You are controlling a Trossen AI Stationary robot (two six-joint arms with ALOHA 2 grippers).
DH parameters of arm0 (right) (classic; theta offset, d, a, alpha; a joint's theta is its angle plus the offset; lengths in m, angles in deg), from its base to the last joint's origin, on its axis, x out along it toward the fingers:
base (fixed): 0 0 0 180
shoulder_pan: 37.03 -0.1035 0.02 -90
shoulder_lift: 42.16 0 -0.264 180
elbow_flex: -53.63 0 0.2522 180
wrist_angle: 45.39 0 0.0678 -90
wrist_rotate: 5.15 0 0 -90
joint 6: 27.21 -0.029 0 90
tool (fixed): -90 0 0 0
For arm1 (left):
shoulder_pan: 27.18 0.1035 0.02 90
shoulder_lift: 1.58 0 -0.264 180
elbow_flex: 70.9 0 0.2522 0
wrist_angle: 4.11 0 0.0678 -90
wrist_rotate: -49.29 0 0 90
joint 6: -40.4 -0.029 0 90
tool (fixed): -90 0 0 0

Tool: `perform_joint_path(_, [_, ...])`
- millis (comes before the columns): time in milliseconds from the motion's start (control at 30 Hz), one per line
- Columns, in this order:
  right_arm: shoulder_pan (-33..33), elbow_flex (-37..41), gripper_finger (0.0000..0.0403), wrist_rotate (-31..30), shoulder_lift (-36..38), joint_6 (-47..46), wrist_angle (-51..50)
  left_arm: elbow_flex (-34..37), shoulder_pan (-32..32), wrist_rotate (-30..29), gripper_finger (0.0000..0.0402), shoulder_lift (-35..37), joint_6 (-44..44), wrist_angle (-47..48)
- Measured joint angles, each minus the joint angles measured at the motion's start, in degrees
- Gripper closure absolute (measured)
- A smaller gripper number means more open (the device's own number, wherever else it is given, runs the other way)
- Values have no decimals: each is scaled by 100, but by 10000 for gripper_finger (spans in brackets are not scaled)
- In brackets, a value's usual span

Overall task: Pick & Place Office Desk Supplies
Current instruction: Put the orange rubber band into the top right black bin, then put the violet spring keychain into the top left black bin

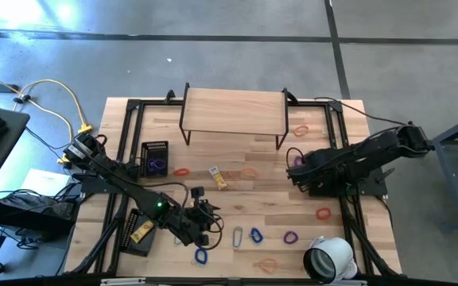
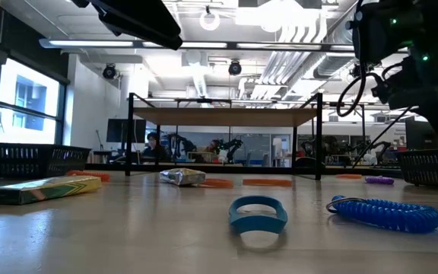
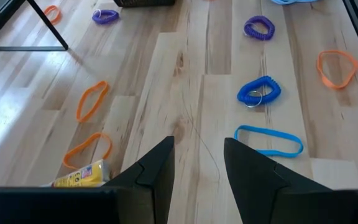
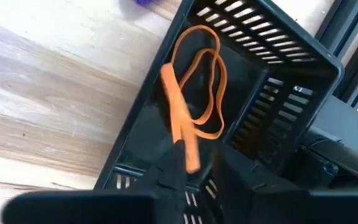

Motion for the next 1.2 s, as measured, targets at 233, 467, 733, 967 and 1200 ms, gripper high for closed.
perform_joint_path(233, [-9,-190,277,-261,174,-547,-1000,0,0,0,269,0,19,0])
perform_joint_path(467, [-239,-924,267,-733,511,-413,-1167,0,9,0,269,0,20,0])
perform_joint_path(733, [-302,-1252,266,-1511,620,2139,845,0,83,-6,269,0,20,5])
perform_joint_path(967, [277,-1255,266,-1212,212,2825,1459,0,32,0,269,0,19,24])
perform_joint_path(1200, [1079,-1252,266,-840,-377,2731,1157,0,31,-2,269,0,17,72])
